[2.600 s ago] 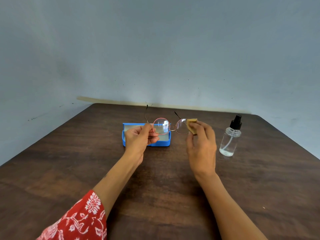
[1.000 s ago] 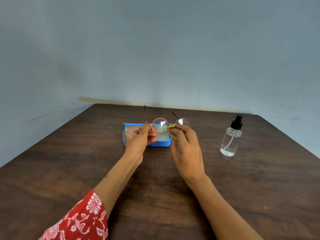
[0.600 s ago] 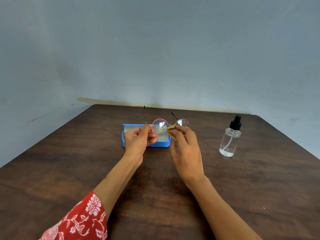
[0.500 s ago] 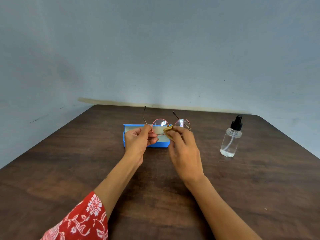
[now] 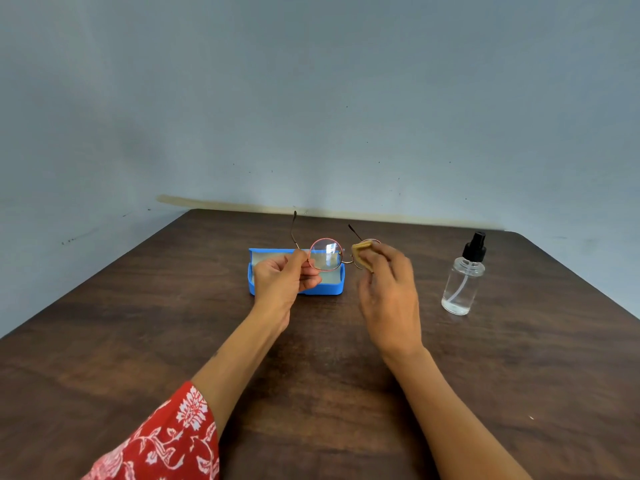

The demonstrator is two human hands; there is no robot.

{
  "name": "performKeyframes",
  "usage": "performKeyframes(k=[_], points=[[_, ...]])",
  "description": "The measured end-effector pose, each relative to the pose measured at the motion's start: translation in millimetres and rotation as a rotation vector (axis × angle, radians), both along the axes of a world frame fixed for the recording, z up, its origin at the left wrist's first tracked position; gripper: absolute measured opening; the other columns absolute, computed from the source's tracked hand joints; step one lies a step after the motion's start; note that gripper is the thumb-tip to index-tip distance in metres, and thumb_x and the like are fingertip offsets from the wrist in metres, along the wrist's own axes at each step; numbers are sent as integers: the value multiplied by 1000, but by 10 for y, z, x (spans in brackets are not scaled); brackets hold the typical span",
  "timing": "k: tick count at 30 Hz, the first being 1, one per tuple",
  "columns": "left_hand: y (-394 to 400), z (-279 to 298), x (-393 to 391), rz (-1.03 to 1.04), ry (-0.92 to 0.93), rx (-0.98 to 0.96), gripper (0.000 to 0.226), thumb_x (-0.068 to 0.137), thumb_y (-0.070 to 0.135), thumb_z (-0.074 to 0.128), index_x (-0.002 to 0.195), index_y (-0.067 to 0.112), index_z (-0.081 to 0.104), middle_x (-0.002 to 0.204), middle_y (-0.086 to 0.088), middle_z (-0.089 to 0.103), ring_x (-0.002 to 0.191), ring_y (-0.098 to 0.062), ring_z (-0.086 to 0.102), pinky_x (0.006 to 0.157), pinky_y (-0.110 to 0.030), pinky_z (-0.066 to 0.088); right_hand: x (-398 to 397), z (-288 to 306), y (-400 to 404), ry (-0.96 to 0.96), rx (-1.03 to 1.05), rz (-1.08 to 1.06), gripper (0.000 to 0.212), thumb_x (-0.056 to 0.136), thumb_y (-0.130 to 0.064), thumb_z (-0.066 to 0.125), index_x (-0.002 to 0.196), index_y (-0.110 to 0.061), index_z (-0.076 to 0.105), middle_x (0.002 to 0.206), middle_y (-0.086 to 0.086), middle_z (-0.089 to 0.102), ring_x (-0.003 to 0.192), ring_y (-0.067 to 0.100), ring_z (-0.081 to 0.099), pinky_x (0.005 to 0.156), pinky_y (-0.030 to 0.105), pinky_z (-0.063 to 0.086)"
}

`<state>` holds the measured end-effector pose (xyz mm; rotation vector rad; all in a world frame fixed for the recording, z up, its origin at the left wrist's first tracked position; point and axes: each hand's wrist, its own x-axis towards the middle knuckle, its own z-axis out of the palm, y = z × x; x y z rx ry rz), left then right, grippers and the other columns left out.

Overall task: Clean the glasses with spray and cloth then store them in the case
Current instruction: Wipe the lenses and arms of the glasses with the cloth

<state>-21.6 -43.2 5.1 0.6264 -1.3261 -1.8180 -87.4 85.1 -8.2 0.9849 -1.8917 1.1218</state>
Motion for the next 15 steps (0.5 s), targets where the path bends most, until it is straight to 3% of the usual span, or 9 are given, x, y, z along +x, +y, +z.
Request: performKeyframes(k=[4,12,15], points=[[-5,-4,-10,-6,-11,-5,19,84,10,64,66,4,67,47,0,63,45,-10,61,48,-18,52,-100,-9,90,-74,-78,-73,29,80,10,61,107,-1,65,116,15,58,105,29,58,86,9,30],[-49,-3,-14,26,44,11,20,86,9,62,68,2,66,47,0,62,44,-11,61,46,-16,50,88,-77,-54,89,88,176,29,72,6,70,99,-2,70,103,10,65,98,22,62,87,20,46],[-69,-6,13,41,59,-43,19,87,11,63,70,4,66,49,0,64,46,-11,62,50,-17,53,49,-67,-15,35,-16,196,23,72,5,69,93,-3,71,97,8,66,92,17,63,86,18,47]])
